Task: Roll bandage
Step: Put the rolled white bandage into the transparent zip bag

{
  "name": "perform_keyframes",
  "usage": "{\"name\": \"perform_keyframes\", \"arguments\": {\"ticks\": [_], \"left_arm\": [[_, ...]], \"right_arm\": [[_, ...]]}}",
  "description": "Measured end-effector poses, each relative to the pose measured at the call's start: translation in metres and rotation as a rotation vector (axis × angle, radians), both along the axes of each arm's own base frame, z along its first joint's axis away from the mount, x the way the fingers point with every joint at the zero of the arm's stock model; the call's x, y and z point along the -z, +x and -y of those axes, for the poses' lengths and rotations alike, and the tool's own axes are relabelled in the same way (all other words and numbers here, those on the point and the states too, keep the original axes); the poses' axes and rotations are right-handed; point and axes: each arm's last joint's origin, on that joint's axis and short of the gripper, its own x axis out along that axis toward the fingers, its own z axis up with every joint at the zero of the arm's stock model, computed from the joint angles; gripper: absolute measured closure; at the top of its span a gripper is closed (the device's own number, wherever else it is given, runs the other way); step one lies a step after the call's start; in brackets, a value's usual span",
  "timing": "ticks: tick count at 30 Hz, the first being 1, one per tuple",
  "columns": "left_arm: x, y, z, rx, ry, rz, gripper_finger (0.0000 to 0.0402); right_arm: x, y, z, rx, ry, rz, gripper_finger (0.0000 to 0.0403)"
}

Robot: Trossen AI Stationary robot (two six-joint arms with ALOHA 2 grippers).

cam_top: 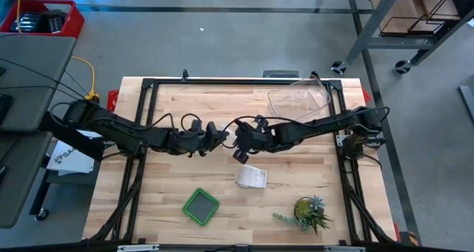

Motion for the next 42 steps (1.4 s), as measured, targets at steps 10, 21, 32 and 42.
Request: {"name": "perform_keyframes", "arguments": {"ticks": [10, 21, 32, 42], "left_arm": [[0.007, 0.003, -0.007, -0.033, -0.012, -0.034, 0.0225], [0.005, 0.004, -0.012, -0.020, 0.005, -0.039, 0.0225], [0.009, 0.006, -0.014, -0.015, 0.002, -0.056, 0.0225], [0.018, 0.012, -0.018, -0.025, -0.036, -0.069, 0.0225]], "right_arm": [[0.000, 0.001, 0.005, -0.005, 0.004, -0.006, 0.0403], [0.000, 0.001, 0.005, -0.012, 0.003, -0.005, 0.0403], [0.000, 0.002, 0.011, -0.003, 0.007, -0.004, 0.0403], [-0.001, 0.004, 0.011, -0.014, 0.013, 0.016, 0.0403]]}}
